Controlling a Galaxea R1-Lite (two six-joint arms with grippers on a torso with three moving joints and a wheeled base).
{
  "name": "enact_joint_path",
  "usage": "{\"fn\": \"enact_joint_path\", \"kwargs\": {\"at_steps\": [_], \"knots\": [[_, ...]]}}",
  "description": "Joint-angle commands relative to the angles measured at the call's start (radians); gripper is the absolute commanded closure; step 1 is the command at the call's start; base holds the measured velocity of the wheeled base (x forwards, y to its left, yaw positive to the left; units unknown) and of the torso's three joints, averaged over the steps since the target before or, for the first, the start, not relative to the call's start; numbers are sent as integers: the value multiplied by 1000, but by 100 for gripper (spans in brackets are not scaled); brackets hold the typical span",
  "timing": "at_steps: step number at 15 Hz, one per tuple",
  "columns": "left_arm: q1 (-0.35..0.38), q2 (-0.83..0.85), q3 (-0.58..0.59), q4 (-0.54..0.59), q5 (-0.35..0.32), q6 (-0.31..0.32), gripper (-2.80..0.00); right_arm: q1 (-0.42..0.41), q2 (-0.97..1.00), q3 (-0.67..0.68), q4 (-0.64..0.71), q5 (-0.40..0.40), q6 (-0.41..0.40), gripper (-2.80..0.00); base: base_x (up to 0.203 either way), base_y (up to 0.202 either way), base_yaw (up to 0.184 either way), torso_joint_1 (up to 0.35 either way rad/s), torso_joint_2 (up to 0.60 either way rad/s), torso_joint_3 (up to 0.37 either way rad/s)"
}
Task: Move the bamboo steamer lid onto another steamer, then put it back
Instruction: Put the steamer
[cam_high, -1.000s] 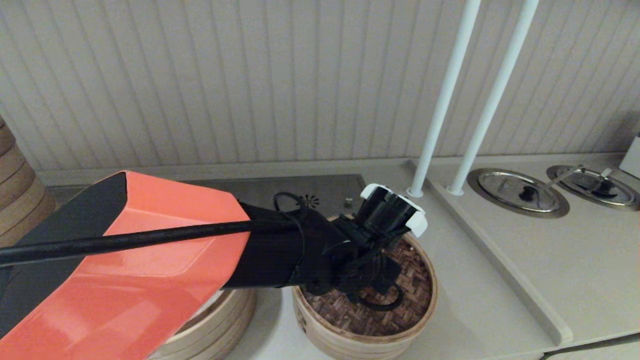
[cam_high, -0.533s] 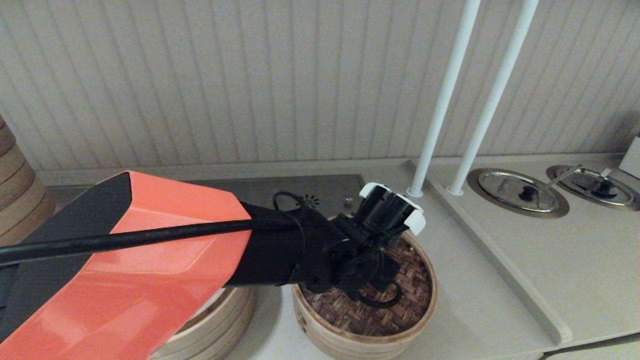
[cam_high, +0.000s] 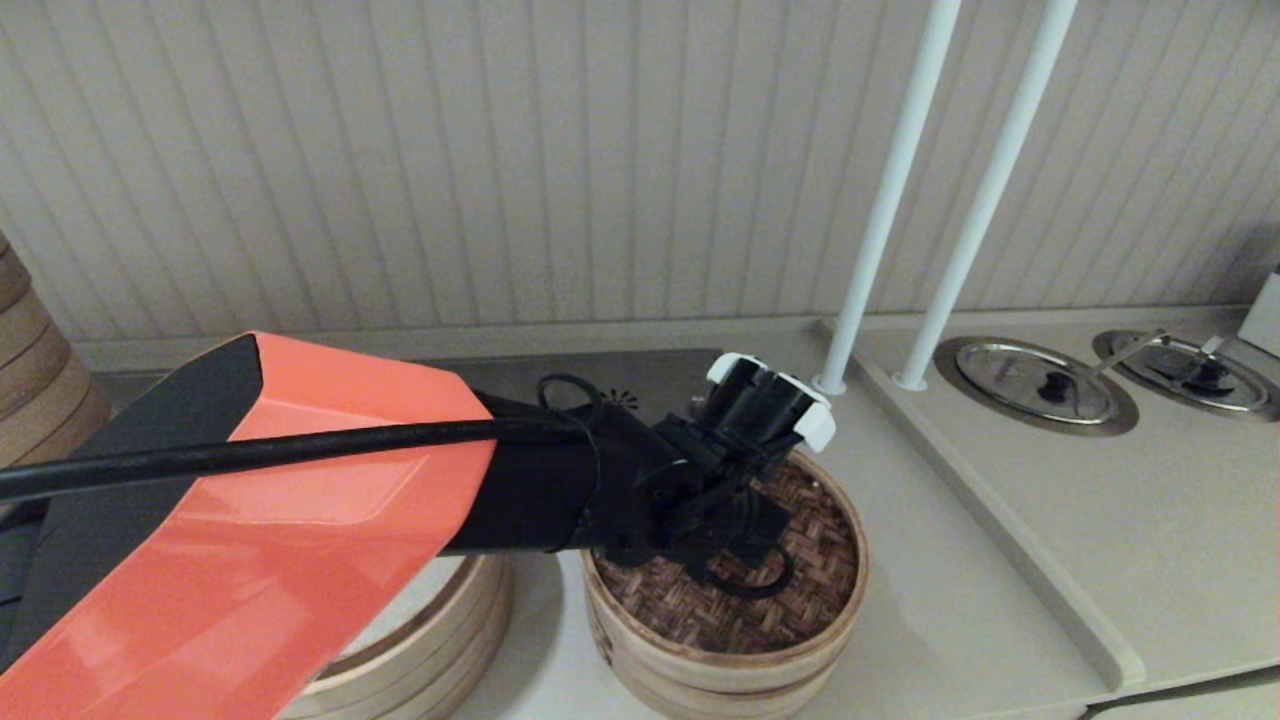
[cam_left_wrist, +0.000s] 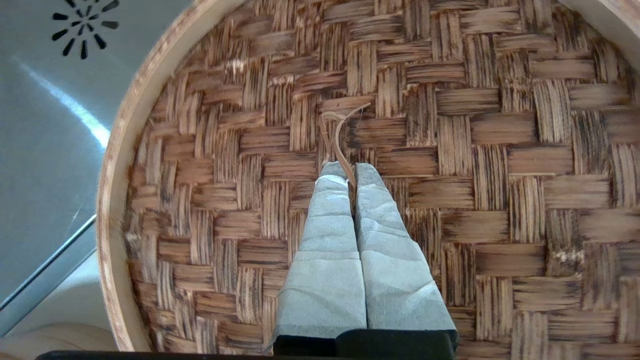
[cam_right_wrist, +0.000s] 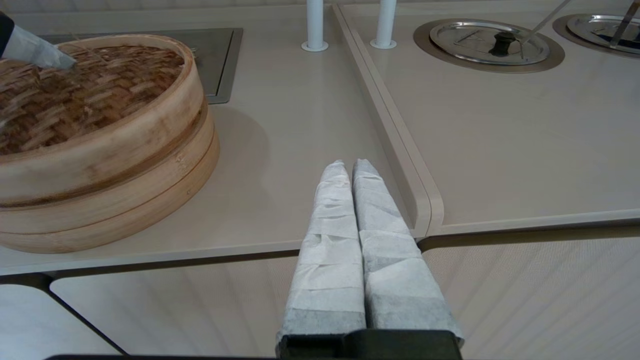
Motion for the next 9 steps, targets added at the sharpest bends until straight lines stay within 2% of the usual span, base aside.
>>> {"fn": "enact_joint_path", "kwargs": {"at_steps": [1,9], "knots": [[6,0,-7,0,3,0,0,0,0,3,0,0,-1,0,0,0,0,0,0,0],[6,27,-24,0,3,-2,0,0,0,3,0,0,-1,0,0,0,0,0,0,0]]}}
